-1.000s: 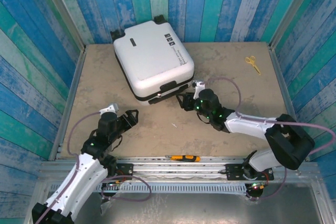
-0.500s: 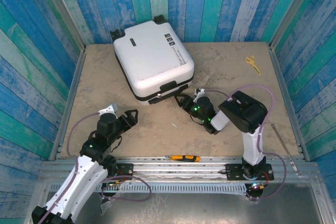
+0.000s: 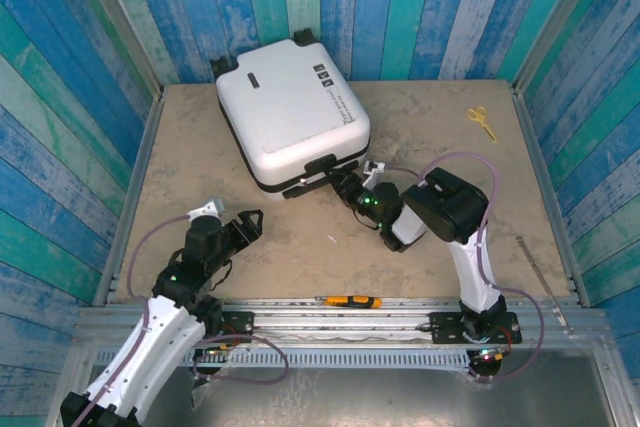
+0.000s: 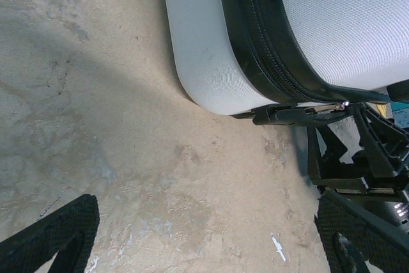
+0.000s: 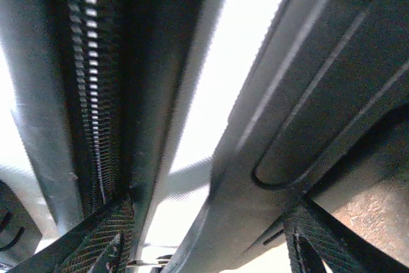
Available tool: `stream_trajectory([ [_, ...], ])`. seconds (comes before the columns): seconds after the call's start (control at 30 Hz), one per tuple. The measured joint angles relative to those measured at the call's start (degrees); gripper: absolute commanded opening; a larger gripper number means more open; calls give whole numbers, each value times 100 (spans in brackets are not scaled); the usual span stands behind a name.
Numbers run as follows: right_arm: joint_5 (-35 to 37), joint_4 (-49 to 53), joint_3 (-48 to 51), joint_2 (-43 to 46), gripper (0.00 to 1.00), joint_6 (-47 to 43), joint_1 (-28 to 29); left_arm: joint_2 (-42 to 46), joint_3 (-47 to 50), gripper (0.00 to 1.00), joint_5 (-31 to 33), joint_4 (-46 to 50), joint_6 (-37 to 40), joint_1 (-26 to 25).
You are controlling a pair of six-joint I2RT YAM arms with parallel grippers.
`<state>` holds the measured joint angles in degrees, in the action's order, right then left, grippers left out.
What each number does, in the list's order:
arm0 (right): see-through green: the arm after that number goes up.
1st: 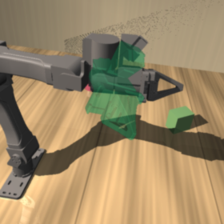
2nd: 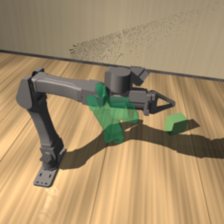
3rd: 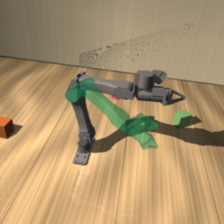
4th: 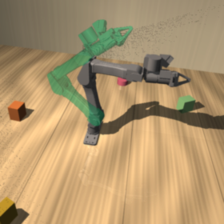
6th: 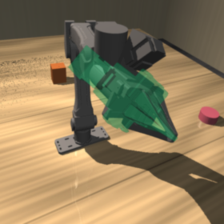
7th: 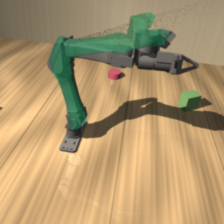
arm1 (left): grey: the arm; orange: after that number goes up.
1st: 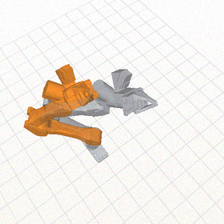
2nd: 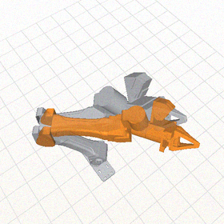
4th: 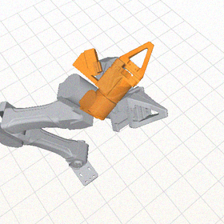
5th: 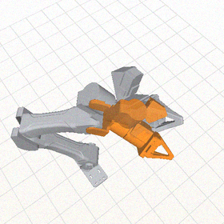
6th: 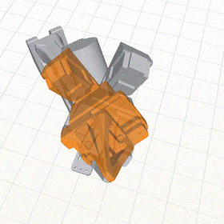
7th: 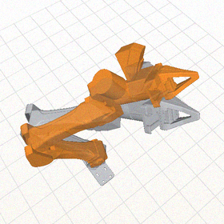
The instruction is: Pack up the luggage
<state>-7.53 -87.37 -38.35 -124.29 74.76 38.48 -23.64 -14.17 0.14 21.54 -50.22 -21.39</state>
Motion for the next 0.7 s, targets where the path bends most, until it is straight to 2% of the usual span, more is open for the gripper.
stream_trajectory([
  [0.17, -101, -44, -24, -79, 46, 98, -11, -2, 0, 92, 15, 2, -2, 0],
  [0.33, -232, -70, -61, -131, 17, 216, -39, 0, 0, 91, 11, 0, -87, 0],
  [0.4, -238, -68, -33, -118, 10, 584, -17, 11, 2, 91, -22, -2, -184, -4],
  [0.57, 81, -52, 308, 129, 4, 863, 240, 319, 286, 91, -323, -284, -909, -96],
  [0.7, 398, -46, 691, 398, 2, 857, 588, 979, 1043, 89, -413, -857, -2070, -616],
])
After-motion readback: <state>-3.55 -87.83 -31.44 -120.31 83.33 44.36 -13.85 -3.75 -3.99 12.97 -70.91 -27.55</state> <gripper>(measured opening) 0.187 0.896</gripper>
